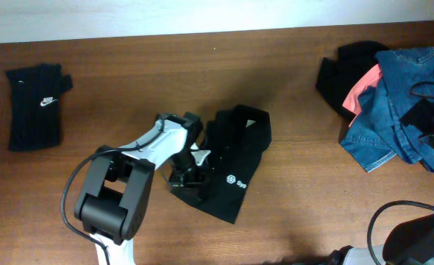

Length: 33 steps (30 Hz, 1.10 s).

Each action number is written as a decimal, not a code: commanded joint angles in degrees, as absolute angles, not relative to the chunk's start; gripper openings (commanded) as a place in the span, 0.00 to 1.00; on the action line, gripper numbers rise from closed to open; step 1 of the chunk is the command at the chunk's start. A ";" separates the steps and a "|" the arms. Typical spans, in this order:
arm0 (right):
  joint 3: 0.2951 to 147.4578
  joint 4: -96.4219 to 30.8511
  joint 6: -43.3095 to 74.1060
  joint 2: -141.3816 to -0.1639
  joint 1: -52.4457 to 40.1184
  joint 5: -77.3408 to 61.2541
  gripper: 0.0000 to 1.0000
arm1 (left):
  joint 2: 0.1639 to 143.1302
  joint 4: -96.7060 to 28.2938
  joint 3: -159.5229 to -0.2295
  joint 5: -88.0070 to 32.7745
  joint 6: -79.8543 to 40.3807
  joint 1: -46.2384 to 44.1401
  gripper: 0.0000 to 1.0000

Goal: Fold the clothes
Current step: 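Grasp the shirt's left edge with the left gripper and adjust it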

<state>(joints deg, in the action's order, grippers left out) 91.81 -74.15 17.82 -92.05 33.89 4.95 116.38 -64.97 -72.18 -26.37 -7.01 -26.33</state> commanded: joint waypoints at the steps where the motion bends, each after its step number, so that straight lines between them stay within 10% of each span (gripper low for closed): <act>1: 91.94 -74.13 18.06 -92.27 34.15 5.67 0.99 | 116.51 -65.01 -75.33 -33.58 -7.66 -26.04 0.00; 10: 91.94 -74.13 18.06 -92.27 34.15 5.65 0.99 | 107.44 -69.76 -85.93 -29.19 -7.73 -21.43 0.04; 17: 91.94 -74.15 18.06 -92.27 34.15 5.67 0.99 | 104.36 -65.06 -88.82 -11.62 -6.57 -18.55 0.87; 33: 91.94 -74.15 18.06 -92.27 34.15 5.65 0.99 | 114.48 -63.22 -87.99 -19.64 23.70 -18.50 0.99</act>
<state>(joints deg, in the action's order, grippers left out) 91.81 -74.15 17.80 -92.05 33.89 4.95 111.72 -62.30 -88.51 -13.69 14.76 -18.57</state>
